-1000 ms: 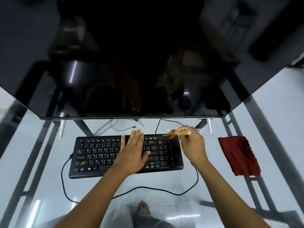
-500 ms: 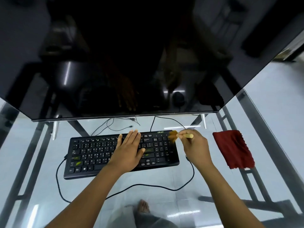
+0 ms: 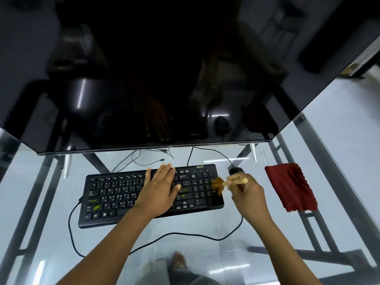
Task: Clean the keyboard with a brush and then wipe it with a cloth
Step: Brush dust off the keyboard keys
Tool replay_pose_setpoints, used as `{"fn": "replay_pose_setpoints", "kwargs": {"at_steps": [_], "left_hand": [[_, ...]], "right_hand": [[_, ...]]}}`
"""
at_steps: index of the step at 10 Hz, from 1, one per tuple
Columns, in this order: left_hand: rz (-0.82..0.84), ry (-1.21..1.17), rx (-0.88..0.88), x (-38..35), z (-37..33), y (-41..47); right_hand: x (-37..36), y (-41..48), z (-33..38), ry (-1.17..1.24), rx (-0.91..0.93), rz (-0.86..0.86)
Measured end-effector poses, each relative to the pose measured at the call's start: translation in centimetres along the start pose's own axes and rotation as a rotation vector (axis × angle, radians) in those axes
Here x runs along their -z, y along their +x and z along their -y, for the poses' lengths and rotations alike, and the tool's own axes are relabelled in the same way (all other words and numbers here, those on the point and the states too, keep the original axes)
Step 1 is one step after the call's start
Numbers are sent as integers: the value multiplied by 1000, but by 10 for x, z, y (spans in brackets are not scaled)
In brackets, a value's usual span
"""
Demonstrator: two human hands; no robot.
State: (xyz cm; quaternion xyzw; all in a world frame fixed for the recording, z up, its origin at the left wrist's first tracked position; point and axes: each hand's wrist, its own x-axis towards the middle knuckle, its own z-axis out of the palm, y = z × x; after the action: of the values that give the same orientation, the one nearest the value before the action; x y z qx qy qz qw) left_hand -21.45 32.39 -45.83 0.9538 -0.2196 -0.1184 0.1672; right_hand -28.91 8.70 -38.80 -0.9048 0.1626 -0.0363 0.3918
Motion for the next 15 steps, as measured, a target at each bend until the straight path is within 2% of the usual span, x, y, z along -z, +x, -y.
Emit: {"fn": "replay_pose_setpoints", "kwargs": {"at_steps": [1, 2, 3, 4, 5, 6, 7, 8, 9, 10, 11, 12, 13, 15], "left_hand": [[34, -6, -8, -2, 0, 0], [71, 11, -33, -3, 1, -2], [101, 2, -68, -2, 0, -4], [125, 50, -96, -2, 1, -4], [121, 54, -89, -4, 1, -3], [132, 70, -89, -4, 1, -3], [133, 67, -84, -4, 1, -3], [128, 66, -83, -3, -1, -3], [136, 77, -81, -3, 0, -2], [136, 75, -82, -3, 0, -2], [134, 81, -84, -3, 0, -3], [134, 75, -79, -4, -1, -3], [136, 86, -81, -3, -1, -3], [136, 85, -78, -2, -2, -3]], "right_hand": [[-3, -4, 3, 66, -35, 236], [-5, 2, -1, -41, -5, 48], [-2, 11, 2, 158, -64, 1], [-10, 11, 10, 156, -69, 205], [-15, 20, 12, 130, -57, -100], [-26, 25, 24, 280, -108, 112], [-32, 34, 33, 177, -91, -10], [-28, 40, 33, 197, -29, 30], [-29, 36, 27, 81, -49, 148], [-15, 30, 14, -2, -22, -100], [-13, 11, 4, -24, 19, 78], [-4, 3, -6, 7, -33, -97], [-1, -4, -13, 22, 11, 70], [-2, -7, -12, 101, -11, -46]]}}
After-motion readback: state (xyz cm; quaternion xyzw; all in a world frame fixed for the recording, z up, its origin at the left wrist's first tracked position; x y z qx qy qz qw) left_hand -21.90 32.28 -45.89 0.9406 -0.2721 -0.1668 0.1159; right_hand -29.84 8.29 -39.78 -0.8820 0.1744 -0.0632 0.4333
